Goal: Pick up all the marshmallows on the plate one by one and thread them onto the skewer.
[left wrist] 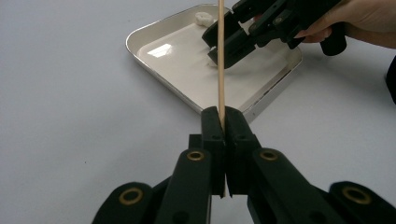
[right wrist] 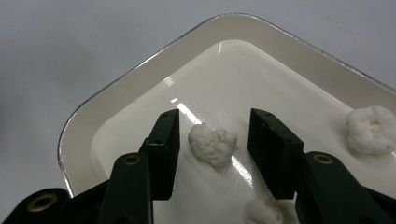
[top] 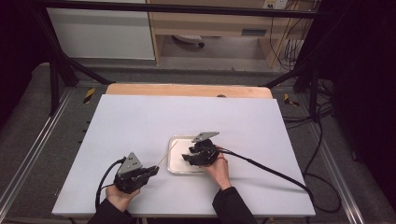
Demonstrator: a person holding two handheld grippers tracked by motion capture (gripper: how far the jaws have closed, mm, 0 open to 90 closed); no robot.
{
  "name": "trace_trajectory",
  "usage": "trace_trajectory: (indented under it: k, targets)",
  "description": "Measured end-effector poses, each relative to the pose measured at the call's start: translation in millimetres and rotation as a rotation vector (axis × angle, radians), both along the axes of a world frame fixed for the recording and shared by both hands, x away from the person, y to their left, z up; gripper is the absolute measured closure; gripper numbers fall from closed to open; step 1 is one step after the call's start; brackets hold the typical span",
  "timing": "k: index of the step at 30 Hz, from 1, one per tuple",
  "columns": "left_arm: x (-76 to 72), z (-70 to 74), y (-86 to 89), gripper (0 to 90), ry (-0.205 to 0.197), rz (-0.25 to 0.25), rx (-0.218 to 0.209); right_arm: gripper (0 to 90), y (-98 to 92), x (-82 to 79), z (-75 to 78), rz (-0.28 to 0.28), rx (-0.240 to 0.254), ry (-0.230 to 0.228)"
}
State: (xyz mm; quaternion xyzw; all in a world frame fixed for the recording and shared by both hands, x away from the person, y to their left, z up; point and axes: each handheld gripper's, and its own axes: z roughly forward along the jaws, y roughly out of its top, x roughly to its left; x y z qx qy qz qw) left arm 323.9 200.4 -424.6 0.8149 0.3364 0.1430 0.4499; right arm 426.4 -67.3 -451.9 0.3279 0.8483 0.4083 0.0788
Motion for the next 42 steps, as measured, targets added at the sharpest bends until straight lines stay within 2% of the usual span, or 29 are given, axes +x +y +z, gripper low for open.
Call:
trace_trajectory:
  k: [2, 9, 13, 17, 24, 26, 34, 35, 42]
  targets:
    - [0.0, -0.3, -0.6, 87.9, 0.002, 0.001, -0.001, 60.9, 0.4, -0.7, -0.4, 0.008, -0.004, -0.013]
    - [-0.2, -0.6, -1.0, 87.9, 0.004, 0.002, -0.006, 69.2, 0.8, -3.6, -1.2, 0.018, -0.015, -0.034]
    - [-0.6, -0.5, -0.7, 87.9, 0.002, 0.005, -0.011, 71.4, -0.1, -3.0, 0.1, 0.008, -0.005, -0.021]
    - [-1.2, 0.1, -0.5, 87.9, -0.002, 0.005, -0.015, 72.2, -4.1, -4.5, 9.7, -0.001, 0.014, -0.028]
    - [-3.4, 1.0, -2.8, 87.9, -0.011, -0.001, -0.022, 72.7, -21.2, -12.2, 35.8, -0.004, 0.105, -0.028]
    - [-4.0, 1.0, -3.8, 87.9, -0.014, -0.005, -0.022, 72.7, -24.0, -12.8, 38.3, -0.003, 0.114, -0.031]
    - [-5.3, 0.8, -7.2, 87.9, -0.017, -0.009, -0.031, 73.1, -43.4, -17.1, 61.0, -0.014, 0.228, -0.034]
    - [-5.4, 0.8, -7.7, 87.9, -0.019, -0.009, -0.033, 73.1, -43.4, -17.1, 61.0, -0.014, 0.228, -0.034]
    - [-6.1, 0.4, -10.4, 87.9, -0.022, -0.012, -0.048, 73.6, -48.1, -19.2, 76.1, -0.01, 0.337, -0.022]
